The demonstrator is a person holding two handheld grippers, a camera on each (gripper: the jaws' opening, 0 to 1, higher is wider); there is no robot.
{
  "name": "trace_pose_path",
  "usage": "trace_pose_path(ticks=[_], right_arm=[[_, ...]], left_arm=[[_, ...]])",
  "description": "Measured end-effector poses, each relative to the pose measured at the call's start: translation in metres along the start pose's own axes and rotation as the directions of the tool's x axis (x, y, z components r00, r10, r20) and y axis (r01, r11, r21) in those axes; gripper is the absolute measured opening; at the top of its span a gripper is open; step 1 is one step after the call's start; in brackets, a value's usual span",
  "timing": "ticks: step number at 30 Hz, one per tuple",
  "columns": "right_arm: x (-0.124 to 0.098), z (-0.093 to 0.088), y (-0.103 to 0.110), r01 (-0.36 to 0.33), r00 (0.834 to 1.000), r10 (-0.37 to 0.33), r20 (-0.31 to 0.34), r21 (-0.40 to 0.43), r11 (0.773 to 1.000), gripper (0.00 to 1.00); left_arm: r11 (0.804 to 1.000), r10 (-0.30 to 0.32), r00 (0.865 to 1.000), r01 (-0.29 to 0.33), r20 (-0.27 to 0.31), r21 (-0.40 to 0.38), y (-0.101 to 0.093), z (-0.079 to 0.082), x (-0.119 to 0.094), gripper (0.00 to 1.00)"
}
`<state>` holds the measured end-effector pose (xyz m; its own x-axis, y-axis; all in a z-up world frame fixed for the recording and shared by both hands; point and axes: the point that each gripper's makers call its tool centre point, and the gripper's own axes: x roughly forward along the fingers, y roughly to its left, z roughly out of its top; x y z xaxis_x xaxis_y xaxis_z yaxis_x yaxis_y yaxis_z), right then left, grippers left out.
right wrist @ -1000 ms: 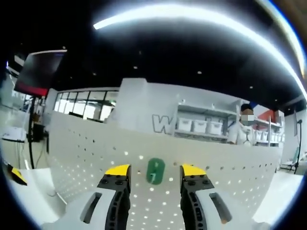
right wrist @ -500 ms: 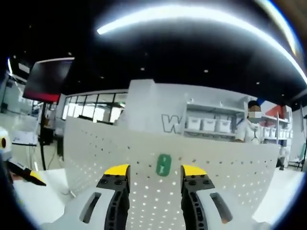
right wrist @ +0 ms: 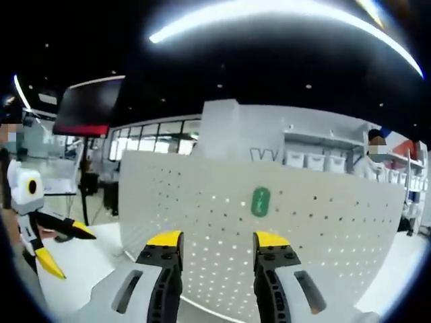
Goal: Insert the hook assembly into the mounting plate slot until the hook locks in place.
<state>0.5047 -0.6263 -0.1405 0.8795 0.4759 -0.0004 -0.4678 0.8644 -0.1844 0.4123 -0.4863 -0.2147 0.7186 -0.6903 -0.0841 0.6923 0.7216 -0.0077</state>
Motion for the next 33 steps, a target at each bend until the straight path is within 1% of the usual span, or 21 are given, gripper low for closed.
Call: trace_pose_path(ticks=[5, 8, 10, 17, 21, 29, 30, 31, 32, 33], right_arm=[[-0.004, -0.019, 0.014, -0.049, 0.998, 0.050, -0.040, 0.006, 0.999, 0.39], [-0.007, -0.030, 0.024, -0.087, 0.994, 0.087, -0.073, 0.013, 0.996, 0.39], [-0.007, -0.032, 0.027, -0.098, 0.992, 0.099, -0.080, 0.012, 0.995, 0.39], [-0.012, -0.041, 0.047, -0.161, 0.980, 0.161, -0.116, 0.008, 0.987, 0.38], [-0.013, -0.053, 0.062, -0.206, 0.967, 0.208, -0.145, 0.030, 0.978, 0.37], [-0.016, -0.082, 0.097, -0.298, 0.925, 0.306, -0.225, 0.070, 0.952, 0.36], [-0.017, -0.086, 0.100, -0.311, 0.917, 0.321, -0.238, 0.079, 0.947, 0.36], [-0.019, -0.093, 0.107, -0.330, 0.900, 0.346, -0.265, 0.106, 0.938, 0.36], [-0.019, -0.097, 0.109, -0.334, 0.895, 0.353, -0.272, 0.114, 0.936, 0.36], [-0.020, -0.102, 0.114, -0.350, 0.883, 0.371, -0.288, 0.124, 0.929, 0.35]], left_arm=[[1.000, 0.000, 1.000, 0.000, -0.003, 0.002, 0.000, -0.001, 0.000, 0.71], [1.000, 0.003, 1.000, -0.003, -0.004, 0.003, 0.001, -0.002, 0.000, 0.71], [1.000, 0.006, 1.000, -0.006, -0.004, 0.002, 0.002, -0.002, -0.001, 0.71], [1.000, 0.012, 1.000, -0.012, -0.001, 0.003, 0.004, 0.000, -0.003, 0.72], [1.000, 0.019, 1.000, -0.019, 0.002, 0.005, 0.005, 0.001, -0.004, 0.71], [0.999, 0.044, 0.999, -0.044, 0.016, 0.012, 0.009, 0.007, -0.011, 0.72], [0.999, 0.048, 0.999, -0.048, 0.018, 0.016, 0.010, 0.008, -0.013, 0.71], [0.998, 0.053, 0.998, -0.053, 0.020, 0.019, 0.012, 0.009, -0.014, 0.71], [0.998, 0.063, 0.998, -0.063, 0.020, 0.019, 0.015, 0.009, -0.015, 0.71], [0.998, 0.068, 0.997, -0.068, 0.022, 0.017, 0.017, 0.010, -0.017, 0.71]])
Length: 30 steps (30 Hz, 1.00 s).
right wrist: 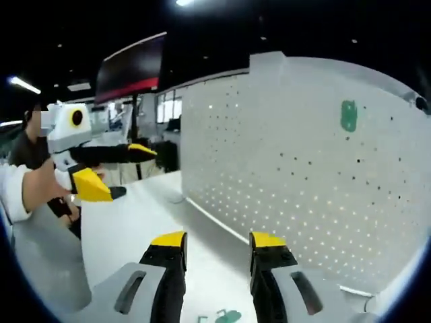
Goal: Insert the hook assembly into the mounting plate slot until the hook locks in place.
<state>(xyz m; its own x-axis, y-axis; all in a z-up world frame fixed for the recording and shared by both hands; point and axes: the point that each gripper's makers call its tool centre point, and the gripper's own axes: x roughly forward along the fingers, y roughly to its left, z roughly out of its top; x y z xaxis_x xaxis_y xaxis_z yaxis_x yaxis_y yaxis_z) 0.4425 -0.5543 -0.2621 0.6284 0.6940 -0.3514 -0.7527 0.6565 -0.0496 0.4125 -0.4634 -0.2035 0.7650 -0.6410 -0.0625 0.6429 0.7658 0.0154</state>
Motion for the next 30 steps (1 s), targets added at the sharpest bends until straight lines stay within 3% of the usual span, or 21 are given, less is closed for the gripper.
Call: trace_pose_path(ticks=[8, 13, 16, 30], right_arm=[[0.014, -0.029, 0.026, -0.091, 0.991, 0.093, -0.099, 0.018, 0.996, 0.31], [0.022, -0.048, 0.039, -0.135, 0.977, 0.141, -0.161, 0.049, 0.990, 0.28], [0.025, -0.065, 0.047, -0.169, 0.959, 0.183, -0.216, 0.082, 0.982, 0.25], [0.037, -0.101, 0.060, -0.199, 0.918, 0.229, -0.324, 0.121, 0.972, 0.21]], left_arm=[[1.000, 0.031, 0.999, -0.031, 0.019, -0.006, 0.010, 0.004, -0.005, 0.71], [1.000, 0.024, 1.000, -0.024, 0.005, 0.001, 0.009, -0.001, -0.003, 0.71], [1.000, 0.019, 1.000, -0.019, -0.001, 0.008, 0.007, -0.002, -0.002, 0.71], [1.000, 0.016, 1.000, -0.016, -0.008, 0.010, 0.007, -0.004, -0.002, 0.70]])
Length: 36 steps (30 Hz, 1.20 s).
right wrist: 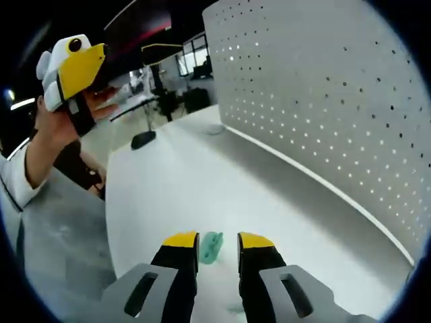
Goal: Insert the hook assembly into the mounting plate slot until the hook locks in place.
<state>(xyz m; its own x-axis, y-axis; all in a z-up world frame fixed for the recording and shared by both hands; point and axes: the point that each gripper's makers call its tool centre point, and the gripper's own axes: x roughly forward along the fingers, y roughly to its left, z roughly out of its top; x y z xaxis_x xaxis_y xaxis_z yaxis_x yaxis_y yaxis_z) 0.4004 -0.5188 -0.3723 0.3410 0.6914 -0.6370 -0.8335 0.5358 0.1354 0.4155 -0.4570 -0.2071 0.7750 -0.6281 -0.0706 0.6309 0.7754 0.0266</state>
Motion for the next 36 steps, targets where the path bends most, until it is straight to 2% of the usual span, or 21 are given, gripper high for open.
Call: trace_pose_path(ticks=[14, 20, 36], right_arm=[[0.019, -0.012, 0.000, -0.010, 0.997, 0.011, -0.070, 0.014, 1.000, 0.17], [0.026, -0.019, 0.001, -0.018, 0.994, 0.022, -0.104, 0.039, 0.999, 0.11], [0.035, -0.028, 0.003, -0.028, 0.990, 0.045, -0.131, 0.130, 0.991, 0.06]], left_arm=[[1.000, -0.001, 1.000, 0.001, 0.001, -0.001, 0.000, 0.000, 0.000, 0.70], [1.000, 0.000, 1.000, 0.000, 0.002, -0.005, 0.001, 0.000, 0.000, 0.69], [1.000, 0.000, 1.000, 0.000, 0.010, -0.007, 0.001, 0.002, -0.001, 0.69]])
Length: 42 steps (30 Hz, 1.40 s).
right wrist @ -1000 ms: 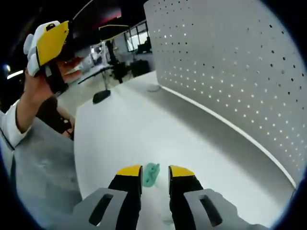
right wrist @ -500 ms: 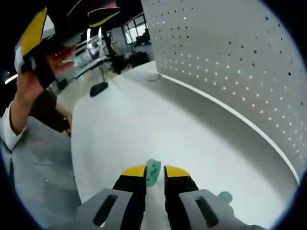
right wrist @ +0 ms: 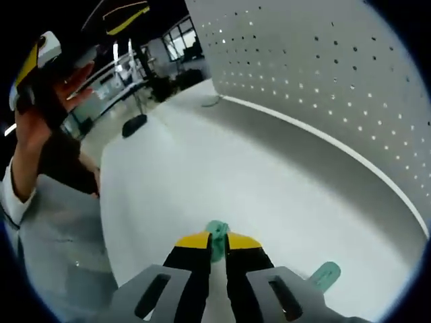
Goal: Insert the hook assembly into the mounting plate slot until the hook locks in place.
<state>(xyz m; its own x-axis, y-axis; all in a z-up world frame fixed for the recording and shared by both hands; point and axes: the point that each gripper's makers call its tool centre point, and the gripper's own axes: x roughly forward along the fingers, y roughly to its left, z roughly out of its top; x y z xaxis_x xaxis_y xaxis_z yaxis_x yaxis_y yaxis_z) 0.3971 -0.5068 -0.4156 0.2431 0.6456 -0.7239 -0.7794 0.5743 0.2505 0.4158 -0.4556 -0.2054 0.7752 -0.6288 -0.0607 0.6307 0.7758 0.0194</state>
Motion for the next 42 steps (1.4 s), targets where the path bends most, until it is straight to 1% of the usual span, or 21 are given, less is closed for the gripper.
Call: trace_pose_path(ticks=[15, 26, 29, 34, 39, 42], right_arm=[[0.006, -0.005, 0.000, -0.005, 1.000, 0.006, -0.022, 0.020, 1.000, 0.03], [0.005, -0.004, 0.000, -0.009, 1.000, 0.010, -0.005, 0.025, 1.000, 0.01], [0.002, -0.001, 0.000, -0.010, 1.000, 0.010, 0.009, 0.026, 1.000, 0.01], [-0.006, 0.009, 0.000, -0.002, 0.999, 0.001, 0.050, 0.025, 1.000, 0.01], [-0.022, 0.022, -0.004, 0.018, 0.994, -0.021, 0.109, 0.026, 1.000, 0.01], [-0.034, 0.031, -0.007, 0.034, 0.987, -0.038, 0.155, 0.025, 0.999, 0.01]], left_arm=[[1.000, 0.000, 1.000, 0.000, 0.008, -0.006, 0.001, 0.002, -0.001, 0.68], [1.000, -0.001, 1.000, 0.001, 0.008, -0.006, 0.000, 0.002, -0.001, 0.68], [1.000, -0.003, 1.000, 0.003, 0.008, -0.005, 0.000, 0.002, -0.001, 0.68], [1.000, -0.008, 1.000, 0.008, 0.004, -0.002, -0.002, 0.001, 0.000, 0.68], [1.000, -0.015, 1.000, 0.015, -0.002, 0.000, -0.004, 0.000, 0.001, 0.67], [1.000, -0.020, 1.000, 0.020, -0.004, 0.002, -0.006, -0.001, 0.002, 0.67]])
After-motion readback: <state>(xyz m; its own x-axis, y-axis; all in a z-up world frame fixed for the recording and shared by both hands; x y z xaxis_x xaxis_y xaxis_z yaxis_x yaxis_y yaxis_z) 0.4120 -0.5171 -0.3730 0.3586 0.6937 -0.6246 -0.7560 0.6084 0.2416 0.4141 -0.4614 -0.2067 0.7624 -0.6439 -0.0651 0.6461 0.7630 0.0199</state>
